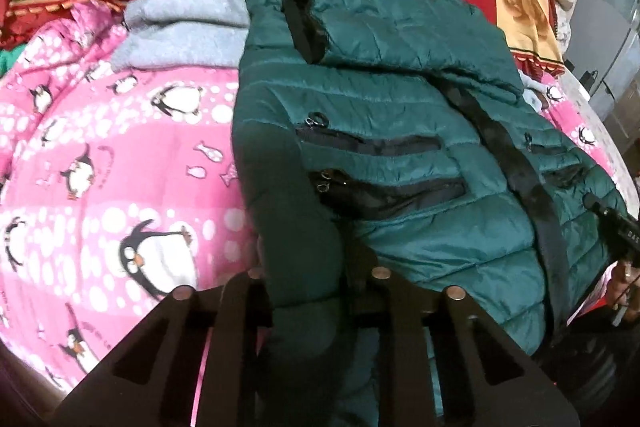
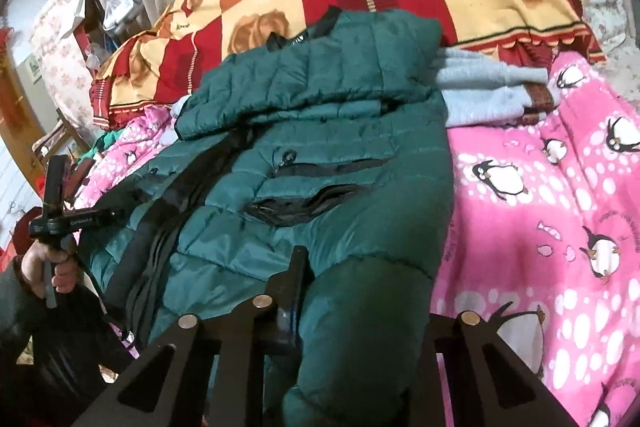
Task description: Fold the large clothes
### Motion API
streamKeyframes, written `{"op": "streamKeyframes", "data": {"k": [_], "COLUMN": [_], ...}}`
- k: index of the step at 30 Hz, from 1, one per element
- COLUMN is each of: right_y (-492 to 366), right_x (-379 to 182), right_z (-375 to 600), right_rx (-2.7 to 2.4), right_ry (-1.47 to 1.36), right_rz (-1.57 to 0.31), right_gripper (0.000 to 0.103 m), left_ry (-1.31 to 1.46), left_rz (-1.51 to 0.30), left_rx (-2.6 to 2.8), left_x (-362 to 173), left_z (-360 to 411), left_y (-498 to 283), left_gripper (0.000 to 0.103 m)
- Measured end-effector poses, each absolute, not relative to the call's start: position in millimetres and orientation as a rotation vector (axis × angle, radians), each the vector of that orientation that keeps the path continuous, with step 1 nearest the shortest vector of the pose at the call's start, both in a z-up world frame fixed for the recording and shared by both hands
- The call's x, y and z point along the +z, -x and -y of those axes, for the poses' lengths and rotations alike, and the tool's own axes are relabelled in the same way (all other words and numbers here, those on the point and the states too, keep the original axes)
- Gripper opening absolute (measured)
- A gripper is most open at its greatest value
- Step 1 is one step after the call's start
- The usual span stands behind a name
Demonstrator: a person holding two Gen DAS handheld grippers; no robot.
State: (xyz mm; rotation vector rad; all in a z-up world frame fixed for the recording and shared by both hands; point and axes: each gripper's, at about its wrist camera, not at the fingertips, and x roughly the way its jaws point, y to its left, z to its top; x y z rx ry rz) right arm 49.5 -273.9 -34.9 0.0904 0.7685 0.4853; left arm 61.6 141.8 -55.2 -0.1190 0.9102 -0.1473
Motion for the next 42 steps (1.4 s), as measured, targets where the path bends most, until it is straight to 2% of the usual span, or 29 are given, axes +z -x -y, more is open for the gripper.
{"op": "streamKeyframes", "data": {"k": [17, 26, 42], "right_y": [27, 63, 109], "right_x": [-25, -14, 21], "right_z": [282, 288, 299], "right_rx": [0.501, 0.538, 0.577], "right_ry": [-0.166, -0.259, -0.249], "right_rz": [-0.763, -0.759, -0.684], "right_gripper": [0.018, 0.018, 0.017], "left_ry": [0.057, 0.091, 0.206], "left_rz": [-0.887, -0.905, -0.893], "left_rx": [-0.128, -0.146, -0.226], "left_x": [-29, -21, 1], "left_z": [-142, -152, -169], "left_y": [15, 49, 106], "left_gripper": [0.015, 0.015, 0.015]}}
